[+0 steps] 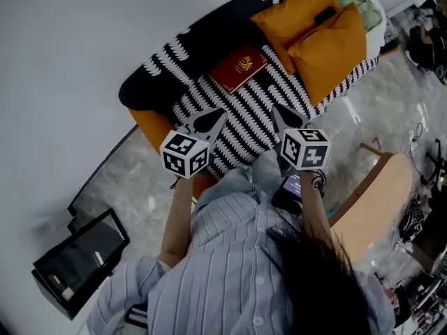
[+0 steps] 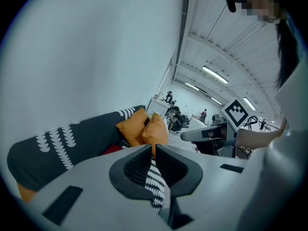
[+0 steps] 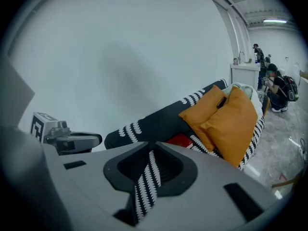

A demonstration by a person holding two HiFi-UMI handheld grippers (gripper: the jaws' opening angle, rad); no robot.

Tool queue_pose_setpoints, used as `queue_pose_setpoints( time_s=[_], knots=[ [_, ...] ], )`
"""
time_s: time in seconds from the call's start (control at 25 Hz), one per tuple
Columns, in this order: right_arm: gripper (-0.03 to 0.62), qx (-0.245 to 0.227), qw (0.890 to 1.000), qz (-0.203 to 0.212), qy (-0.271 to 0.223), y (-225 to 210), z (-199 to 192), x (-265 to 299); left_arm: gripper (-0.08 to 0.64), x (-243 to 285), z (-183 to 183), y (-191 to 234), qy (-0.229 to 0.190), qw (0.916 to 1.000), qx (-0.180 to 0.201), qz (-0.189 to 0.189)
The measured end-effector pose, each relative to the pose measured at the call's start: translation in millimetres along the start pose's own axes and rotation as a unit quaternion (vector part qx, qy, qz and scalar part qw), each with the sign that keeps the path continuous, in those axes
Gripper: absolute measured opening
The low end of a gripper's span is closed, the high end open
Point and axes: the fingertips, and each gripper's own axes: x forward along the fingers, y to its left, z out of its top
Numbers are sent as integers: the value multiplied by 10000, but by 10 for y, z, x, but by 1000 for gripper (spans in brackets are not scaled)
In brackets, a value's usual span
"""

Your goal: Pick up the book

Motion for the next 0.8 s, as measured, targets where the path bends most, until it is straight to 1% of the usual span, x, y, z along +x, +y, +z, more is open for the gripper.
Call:
queue_pose_setpoints(
  time_s=[0.12, 0.24, 0.36, 0.44, 0.48, 0.56, 0.64, 0.8],
  knots=[
    [51, -67, 9997, 94, 202, -102, -41, 185, 14, 32, -45, 197, 41, 9997, -118, 215],
    [51, 2, 9992, 232, 338, -239, -51, 328, 14, 140, -127, 398, 88, 9987, -295, 405],
    [52, 75, 9974, 525, 484, -348, -60, 545, 25, 342, -344, 630, 235, 9964, -695, 415],
    [52, 52, 9955, 703, 636, -396, -85, 742, 66, 478, -492, 778, 371, 9943, -933, 344],
    [52, 23, 9944, 774, 713, -422, -105, 844, 80, 543, -550, 843, 443, 9937, -984, 315],
    [52, -12, 9922, 896, 863, -493, -160, 1048, 95, 680, -649, 961, 611, 9933, -941, 293],
    [52, 59, 9898, 1012, 998, -580, -232, 1248, 98, 832, -739, 1073, 796, 9932, -797, 290],
    [52, 523, 9860, 1096, 1143, -787, -360, 1630, 103, 1117, -836, 1306, 1007, 9926, -632, 265]
  ],
)
